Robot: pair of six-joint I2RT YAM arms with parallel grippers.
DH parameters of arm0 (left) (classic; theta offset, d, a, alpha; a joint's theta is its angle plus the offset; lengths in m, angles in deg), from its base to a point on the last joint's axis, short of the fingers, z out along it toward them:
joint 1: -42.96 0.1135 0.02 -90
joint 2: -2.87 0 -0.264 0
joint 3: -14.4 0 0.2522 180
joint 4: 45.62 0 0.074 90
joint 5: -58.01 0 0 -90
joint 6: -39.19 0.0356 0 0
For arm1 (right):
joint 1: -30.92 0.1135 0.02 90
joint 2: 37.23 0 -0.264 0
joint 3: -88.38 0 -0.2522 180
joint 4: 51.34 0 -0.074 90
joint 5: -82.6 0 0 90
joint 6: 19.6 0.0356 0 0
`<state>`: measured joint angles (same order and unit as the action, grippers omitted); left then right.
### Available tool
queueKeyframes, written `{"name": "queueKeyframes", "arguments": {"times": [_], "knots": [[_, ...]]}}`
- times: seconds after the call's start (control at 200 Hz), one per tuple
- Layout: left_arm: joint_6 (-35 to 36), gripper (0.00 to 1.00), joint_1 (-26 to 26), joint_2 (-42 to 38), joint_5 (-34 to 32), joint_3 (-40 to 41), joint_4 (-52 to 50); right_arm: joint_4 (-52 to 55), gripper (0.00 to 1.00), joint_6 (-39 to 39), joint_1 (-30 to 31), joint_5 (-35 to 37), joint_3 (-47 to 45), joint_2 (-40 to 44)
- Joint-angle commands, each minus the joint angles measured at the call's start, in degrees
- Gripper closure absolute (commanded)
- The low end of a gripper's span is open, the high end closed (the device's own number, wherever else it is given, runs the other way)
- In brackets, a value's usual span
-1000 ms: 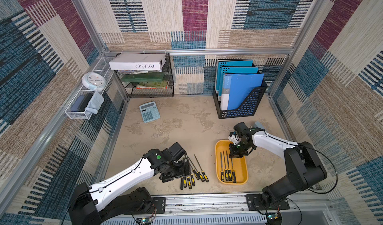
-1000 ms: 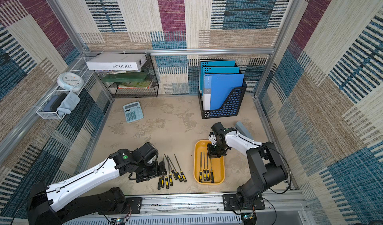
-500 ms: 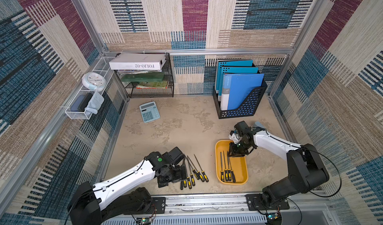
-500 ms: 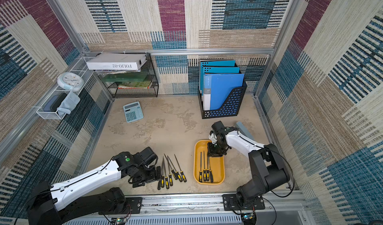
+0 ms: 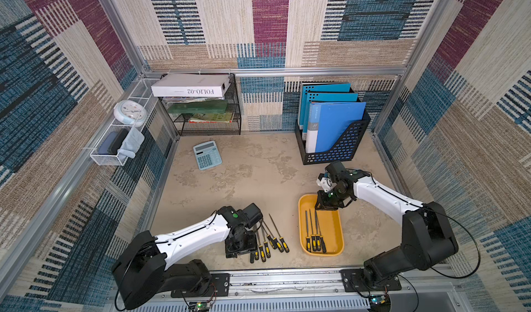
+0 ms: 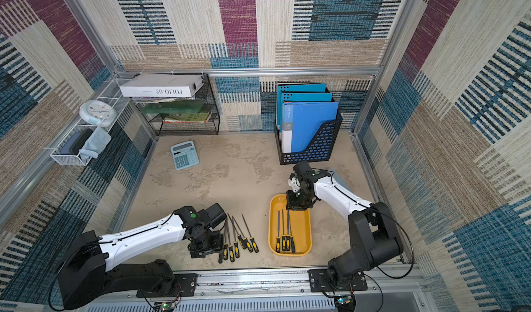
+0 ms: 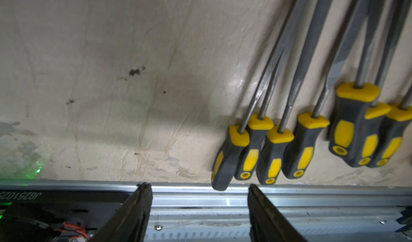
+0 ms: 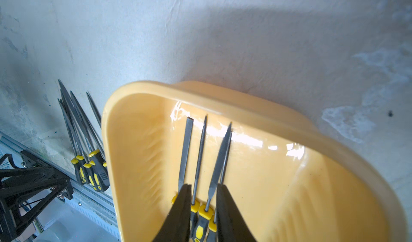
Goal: Put the file tool into the storage box
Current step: Pick up the file tool from the center of the board.
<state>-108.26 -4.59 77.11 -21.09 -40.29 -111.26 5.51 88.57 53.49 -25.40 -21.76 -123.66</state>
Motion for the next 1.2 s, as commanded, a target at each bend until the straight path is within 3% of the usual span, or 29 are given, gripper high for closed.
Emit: {"name": "queueKeyframes", "arguments": {"times": [0.0, 0.441, 0.576, 0.721, 0.907, 1.027, 1.102, 1.197], "knots": [[1.6, 0.34, 0.0, 2.3, 0.6, -0.3, 1.0, 0.8, 0.74, -0.2, 0.1, 0.0, -0.3, 0.5], [2.9, 0.46, 0.0, 8.9, 0.5, -0.8, 2.9, 0.8, 0.76, -0.1, 0.1, -0.3, -0.6, 1.5], [3.3, 0.59, 0.0, 10.8, 0.2, -0.8, 3.1, 0.7, 0.77, -0.2, 0.2, -0.6, -0.6, 1.5], [3.9, 0.84, 0.0, 13.9, -0.3, -1.9, 3.1, 0.5, 0.78, -0.2, 0.2, -1.0, -0.3, 1.4], [4.6, 0.92, 0.0, 12.3, -0.1, -2.3, 0.7, 0.5, 0.78, -0.2, 0.5, -2.3, 0.2, 1.9], [5.9, 0.93, 0.0, 6.5, 0.6, -2.5, -2.8, -1.9, 0.72, 0.1, 0.5, -8.5, -0.4, 3.2], [8.4, 0.95, 0.0, 1.5, 2.1, -3.4, -3.7, -5.5, 0.64, 1.3, 0.5, -15.6, -1.3, 4.4], [11.1, 0.95, 0.0, -4.8, 4.3, -5.0, -2.3, -12.7, 0.6, 5.1, 0.7, -25.1, -3.2, 6.2]]}}
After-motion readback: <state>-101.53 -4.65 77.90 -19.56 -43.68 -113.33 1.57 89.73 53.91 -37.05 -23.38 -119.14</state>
